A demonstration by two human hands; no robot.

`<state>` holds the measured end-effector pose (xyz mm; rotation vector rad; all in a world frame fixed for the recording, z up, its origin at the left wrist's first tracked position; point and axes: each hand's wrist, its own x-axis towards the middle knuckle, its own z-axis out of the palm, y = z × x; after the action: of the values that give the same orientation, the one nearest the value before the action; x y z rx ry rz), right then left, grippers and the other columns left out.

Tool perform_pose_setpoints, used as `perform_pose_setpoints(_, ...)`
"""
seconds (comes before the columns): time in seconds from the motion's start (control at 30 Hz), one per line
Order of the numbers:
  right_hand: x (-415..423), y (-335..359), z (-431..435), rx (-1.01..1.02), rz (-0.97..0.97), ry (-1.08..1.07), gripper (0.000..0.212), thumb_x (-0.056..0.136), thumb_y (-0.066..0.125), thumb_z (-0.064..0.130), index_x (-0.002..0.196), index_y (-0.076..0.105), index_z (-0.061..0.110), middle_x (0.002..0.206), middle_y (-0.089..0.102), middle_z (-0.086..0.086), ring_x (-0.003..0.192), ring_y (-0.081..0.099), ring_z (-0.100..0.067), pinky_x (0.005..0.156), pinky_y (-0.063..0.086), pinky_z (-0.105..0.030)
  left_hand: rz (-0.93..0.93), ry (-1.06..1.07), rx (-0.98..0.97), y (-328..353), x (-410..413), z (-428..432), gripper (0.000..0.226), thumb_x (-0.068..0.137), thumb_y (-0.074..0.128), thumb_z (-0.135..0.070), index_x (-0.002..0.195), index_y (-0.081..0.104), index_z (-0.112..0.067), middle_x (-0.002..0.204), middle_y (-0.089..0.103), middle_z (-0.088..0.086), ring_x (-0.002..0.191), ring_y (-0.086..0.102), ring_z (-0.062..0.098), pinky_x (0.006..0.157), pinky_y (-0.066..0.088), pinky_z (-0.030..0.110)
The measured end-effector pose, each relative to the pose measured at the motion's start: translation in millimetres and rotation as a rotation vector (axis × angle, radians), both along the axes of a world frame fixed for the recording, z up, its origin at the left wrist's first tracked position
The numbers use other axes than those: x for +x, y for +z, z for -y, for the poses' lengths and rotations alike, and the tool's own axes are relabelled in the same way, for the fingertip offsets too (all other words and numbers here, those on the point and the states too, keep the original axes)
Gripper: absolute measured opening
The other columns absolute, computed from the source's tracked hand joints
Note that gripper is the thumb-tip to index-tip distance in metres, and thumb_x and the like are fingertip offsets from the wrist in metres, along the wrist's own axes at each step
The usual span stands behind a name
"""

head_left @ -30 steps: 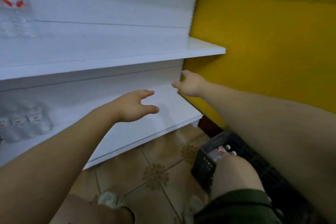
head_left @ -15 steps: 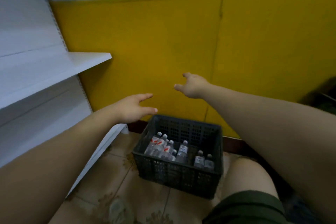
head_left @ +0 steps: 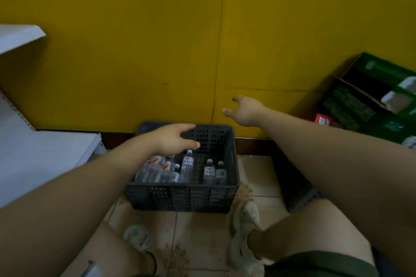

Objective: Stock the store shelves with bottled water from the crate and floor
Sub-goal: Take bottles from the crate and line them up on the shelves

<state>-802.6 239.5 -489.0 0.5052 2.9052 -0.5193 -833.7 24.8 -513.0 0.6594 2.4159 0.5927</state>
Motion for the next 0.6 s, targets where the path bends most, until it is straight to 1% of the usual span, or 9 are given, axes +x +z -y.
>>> perform_pose_setpoints(0.13, -17.4, -49.5, -13.1, -0.074, 0.075, -0.025, 0.076, 0.097, 0.046, 0.054, 0.154, 0.019, 0.012, 0.158, 0.028, -0.011, 0.140, 0.034, -0.032, 0.105, 0.037, -0.037, 0.142, 0.033, -0.044, -51.5, -21.0, -10.1, 0.074, 0.092, 0.058, -0.047, 0.152, 0.017, -0.034, 0.159, 0.019, -0.005, 0.139, 0.035, 0.022, 0.106, 0.039, 0.039)
perform_pose_setpoints(0.2, -27.9, -77.6, -16.8, -0.114, 0.103, -0.031, 0.074, 0.097, 0.046, 0.053, 0.154, 0.020, 0.013, 0.156, 0.030, -0.010, 0.135, 0.041, -0.032, 0.100, 0.041, -0.037, 0.221, 0.077, -0.044, -77.1, -32.8, -10.3, 0.075, 0.092, 0.058, -0.047, 0.153, 0.015, -0.035, 0.159, 0.020, -0.004, 0.137, 0.038, 0.022, 0.100, 0.041, 0.037)
perform_pose_setpoints(0.27, -41.3, -106.1, -19.5, -0.136, 0.167, -0.021, 0.073, 0.099, 0.045, 0.052, 0.155, 0.018, 0.015, 0.156, 0.032, -0.009, 0.126, 0.049, -0.030, 0.093, 0.046, -0.038, 0.266, 0.122, -0.054, -103.0, -46.3, -11.5, 0.076, 0.091, 0.058, -0.050, 0.152, 0.015, -0.037, 0.159, 0.021, -0.003, 0.132, 0.043, 0.022, 0.102, 0.041, 0.040)
perform_pose_setpoints(0.3, -49.3, -120.2, -20.9, -0.148, 0.200, -0.014, 0.072, 0.099, 0.045, 0.051, 0.155, 0.017, 0.015, 0.156, 0.031, -0.009, 0.125, 0.050, -0.030, 0.094, 0.047, -0.039, 0.275, 0.142, -0.062, -115.9, -53.4, -13.2, 0.075, 0.091, 0.058, -0.050, 0.151, 0.016, -0.037, 0.159, 0.021, -0.003, 0.130, 0.044, 0.023, 0.104, 0.040, 0.042)
perform_pose_setpoints(0.37, -67.5, -148.3, -23.0, -0.175, 0.252, -0.009, 0.072, 0.100, 0.045, 0.049, 0.156, 0.015, 0.015, 0.155, 0.033, -0.009, 0.125, 0.051, -0.029, 0.099, 0.046, -0.042, 0.301, 0.201, -0.068, -144.2, -68.8, -16.4, 0.072, 0.092, 0.058, -0.047, 0.151, 0.020, -0.034, 0.159, 0.022, -0.002, 0.133, 0.041, 0.026, 0.105, 0.039, 0.042)
perform_pose_setpoints(0.47, -99.0, -194.2, -27.8, -0.231, 0.309, -0.001, 0.070, 0.100, 0.046, 0.046, 0.155, 0.016, 0.014, 0.153, 0.037, -0.008, 0.123, 0.052, -0.029, 0.098, 0.047, -0.040, 0.388, 0.260, -0.034, -192.8, -94.6, -22.8, 0.074, 0.090, 0.060, -0.047, 0.152, 0.022, -0.032, 0.156, 0.030, -0.001, 0.134, 0.042, 0.024, 0.107, 0.040, 0.042)
perform_pose_setpoints(0.53, -122.2, -227.9, -30.7, -0.283, 0.337, -0.001, 0.065, 0.101, 0.046, 0.043, 0.154, 0.019, 0.014, 0.149, 0.041, -0.008, 0.119, 0.053, -0.028, 0.093, 0.047, -0.040, 0.414, 0.315, -0.016, -229.6, -113.6, -29.5, 0.077, 0.087, 0.064, -0.046, 0.151, 0.025, -0.030, 0.153, 0.036, 0.000, 0.131, 0.045, 0.022, 0.106, 0.040, 0.038)
perform_pose_setpoints(0.6, -144.3, -262.5, -31.9, -0.324, 0.363, -0.008, 0.061, 0.102, 0.046, 0.040, 0.152, 0.024, 0.013, 0.144, 0.046, -0.010, 0.114, 0.055, -0.029, 0.088, 0.047, -0.038, 0.424, 0.365, -0.009, -263.6, -130.5, -38.3, 0.072, 0.089, 0.065, -0.038, 0.150, 0.029, -0.024, 0.150, 0.038, 0.003, 0.125, 0.047, 0.019, 0.098, 0.039, 0.027)
